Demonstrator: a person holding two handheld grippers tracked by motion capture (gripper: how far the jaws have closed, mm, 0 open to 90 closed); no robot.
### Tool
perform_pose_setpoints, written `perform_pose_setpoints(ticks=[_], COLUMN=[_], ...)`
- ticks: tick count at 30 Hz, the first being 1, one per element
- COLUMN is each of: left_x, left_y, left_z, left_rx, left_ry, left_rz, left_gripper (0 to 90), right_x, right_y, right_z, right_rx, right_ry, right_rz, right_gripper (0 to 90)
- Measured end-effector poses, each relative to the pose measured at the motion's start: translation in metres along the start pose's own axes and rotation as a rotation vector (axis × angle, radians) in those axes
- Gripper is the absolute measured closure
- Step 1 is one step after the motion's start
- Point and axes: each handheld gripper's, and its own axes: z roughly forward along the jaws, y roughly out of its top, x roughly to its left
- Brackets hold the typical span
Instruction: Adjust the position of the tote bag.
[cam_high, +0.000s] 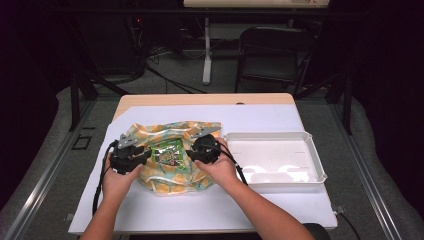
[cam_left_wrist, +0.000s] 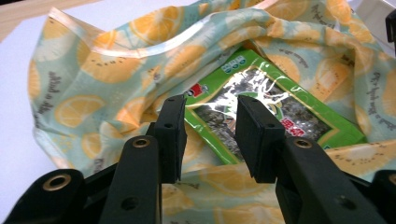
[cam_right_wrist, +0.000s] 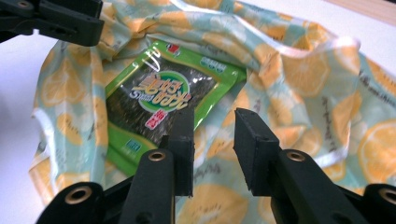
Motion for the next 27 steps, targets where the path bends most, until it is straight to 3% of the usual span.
perform_pose_setpoints(ticks=[3,7,12,19,27], left_x=[-0.003,-0.007,-0.011,-0.018,-0.017], left_y=[-0.002,-0.005,-0.006,-0.007,-0.006], left_z=[0.002,0.003,0.005,0.014,0.014], left_rx=[0.010,0.014,0.023,0.072,0.038], left_ry=[-0.012,-0.014,-0.026,-0.043,-0.029], left_rz=[0.010,0.009,0.023,0.054,0.032], left_gripper=[72.3,74.7,74.5,75.1,68.8], right_x=[0.001,0.002,0.002,-0.003,-0.004], right_y=[-0.008,-0.016,-0.024,-0.036,-0.045], right_z=[-0.002,-0.005,-0.001,0.005,0.015], right_rx=[0.003,-0.005,0.024,0.076,0.128], right_ry=[0.020,0.029,0.019,0.005,-0.011], right_rz=[0.015,0.023,0.021,0.021,0.016], right_gripper=[71.5,73.4,74.3,75.4,76.5])
